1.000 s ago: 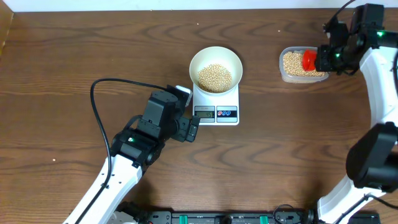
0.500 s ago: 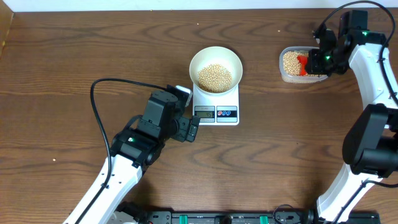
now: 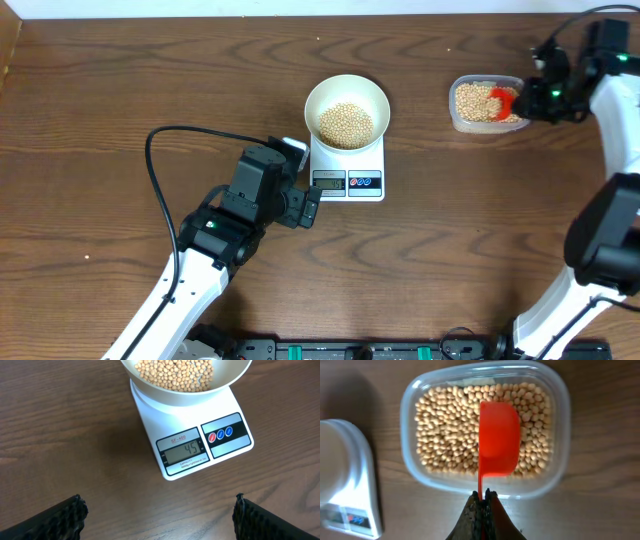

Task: Scoop item into bowl and weigh 50g on scale
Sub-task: 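Return the red scoop to the soybean tub and scoop again, then lift the scoop and carry it over the bowl, then tilt the red scoop to pour soybeans into the bowl, then carry the red scoop back to the soybean tub with the right gripper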

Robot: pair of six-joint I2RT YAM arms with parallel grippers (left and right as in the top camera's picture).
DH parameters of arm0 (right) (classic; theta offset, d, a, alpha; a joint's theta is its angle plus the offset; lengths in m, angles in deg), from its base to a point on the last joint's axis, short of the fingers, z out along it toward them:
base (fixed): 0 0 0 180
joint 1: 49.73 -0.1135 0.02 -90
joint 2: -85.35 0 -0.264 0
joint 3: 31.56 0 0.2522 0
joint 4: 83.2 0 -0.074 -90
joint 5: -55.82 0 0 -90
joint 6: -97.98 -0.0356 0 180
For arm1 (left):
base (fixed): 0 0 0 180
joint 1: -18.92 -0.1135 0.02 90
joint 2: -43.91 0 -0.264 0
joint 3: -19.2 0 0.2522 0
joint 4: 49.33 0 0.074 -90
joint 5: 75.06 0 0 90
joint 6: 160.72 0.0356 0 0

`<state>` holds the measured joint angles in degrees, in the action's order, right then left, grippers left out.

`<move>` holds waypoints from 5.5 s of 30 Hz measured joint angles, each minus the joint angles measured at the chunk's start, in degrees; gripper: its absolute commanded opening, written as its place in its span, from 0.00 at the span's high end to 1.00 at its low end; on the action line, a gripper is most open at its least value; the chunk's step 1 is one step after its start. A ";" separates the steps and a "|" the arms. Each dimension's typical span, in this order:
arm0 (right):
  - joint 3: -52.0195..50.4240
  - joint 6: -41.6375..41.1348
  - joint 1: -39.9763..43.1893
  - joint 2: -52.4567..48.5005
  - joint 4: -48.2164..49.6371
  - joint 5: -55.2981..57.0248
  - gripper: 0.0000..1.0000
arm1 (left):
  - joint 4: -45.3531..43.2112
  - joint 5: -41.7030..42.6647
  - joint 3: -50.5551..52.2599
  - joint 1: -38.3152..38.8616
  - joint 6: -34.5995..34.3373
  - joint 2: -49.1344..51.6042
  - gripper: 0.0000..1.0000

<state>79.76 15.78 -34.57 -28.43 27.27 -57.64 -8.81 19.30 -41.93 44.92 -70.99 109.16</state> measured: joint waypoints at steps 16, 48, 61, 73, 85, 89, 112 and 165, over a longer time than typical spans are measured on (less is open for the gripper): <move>0.00 1.44 5.99 1.95 -2.27 -20.24 0.99 | 0.00 0.00 0.00 0.00 0.00 0.00 0.05; 0.00 -2.75 -16.61 1.95 10.45 -31.12 0.99 | 0.00 0.00 0.00 0.00 0.00 0.00 0.05; 1.14 -3.19 -26.80 1.95 9.11 -14.95 0.99 | 0.00 0.00 0.00 0.00 0.00 0.00 0.05; 1.81 -1.05 -34.62 2.10 8.96 0.90 0.99 | 0.00 0.00 0.00 0.00 0.00 0.00 0.05; 2.60 1.95 -38.88 2.19 9.11 10.14 0.99 | 0.00 0.00 0.00 0.00 0.00 0.00 0.05; 2.62 3.19 -39.01 2.19 9.11 10.95 0.99 | 0.00 0.00 0.00 0.00 0.00 0.00 0.04; 2.62 2.78 -33.22 2.21 9.14 -2.69 0.99 | 0.00 0.00 0.00 0.00 0.00 0.00 0.05; 2.78 1.68 -9.25 7.26 3.65 -24.85 0.99 | 0.00 0.00 0.00 0.00 0.00 0.00 0.05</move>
<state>82.54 17.46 -43.82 -21.17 30.92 -82.49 -8.81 19.30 -41.93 44.92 -70.99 109.16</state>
